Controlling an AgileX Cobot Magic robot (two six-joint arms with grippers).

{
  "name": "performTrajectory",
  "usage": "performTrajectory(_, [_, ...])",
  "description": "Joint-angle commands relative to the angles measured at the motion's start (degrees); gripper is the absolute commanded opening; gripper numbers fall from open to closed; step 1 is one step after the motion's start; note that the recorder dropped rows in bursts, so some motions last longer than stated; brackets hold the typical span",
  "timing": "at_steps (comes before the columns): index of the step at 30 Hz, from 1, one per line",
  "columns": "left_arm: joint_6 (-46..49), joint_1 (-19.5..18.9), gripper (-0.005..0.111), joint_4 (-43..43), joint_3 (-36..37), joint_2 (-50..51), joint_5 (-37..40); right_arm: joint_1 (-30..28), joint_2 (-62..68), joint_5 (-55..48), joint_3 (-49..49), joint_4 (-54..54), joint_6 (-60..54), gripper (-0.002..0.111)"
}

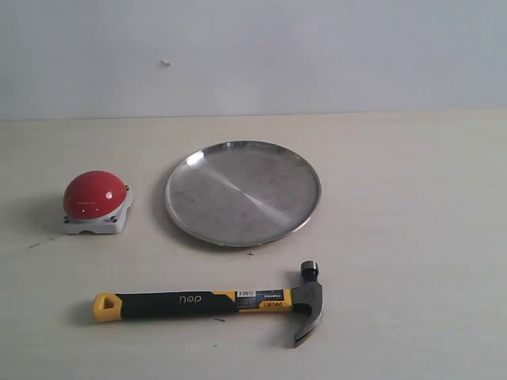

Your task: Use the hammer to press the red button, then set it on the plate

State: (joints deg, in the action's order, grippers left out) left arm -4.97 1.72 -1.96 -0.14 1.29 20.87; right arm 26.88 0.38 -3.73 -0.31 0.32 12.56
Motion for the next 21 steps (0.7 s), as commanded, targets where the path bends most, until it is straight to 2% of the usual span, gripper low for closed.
performTrajectory(1, [0.4, -0.06, 0.0, 0.21, 0.14, -0.22, -1.75, -0.28, -0.38, 0.53, 0.31, -0.32, -0.43, 0.0])
performTrajectory(7, [0.29, -0.06, 0.0, 0.31, 0.14, -0.22, -6.51, -0.28, -0.38, 0.53, 0.31, -0.32, -0.43, 0.0])
performTrajectory(16, [0.7, -0.06, 0.0, 1.35, 0.14, -0.22, -9.6, -0.28, -0.38, 0.53, 0.31, -0.32, -0.43, 0.0])
performTrajectory(21, [-3.22, -0.06, 0.0, 0.56, 0.14, -0.22, -13.91, -0.28, -0.38, 0.53, 0.31, -0.32, -0.43, 0.0])
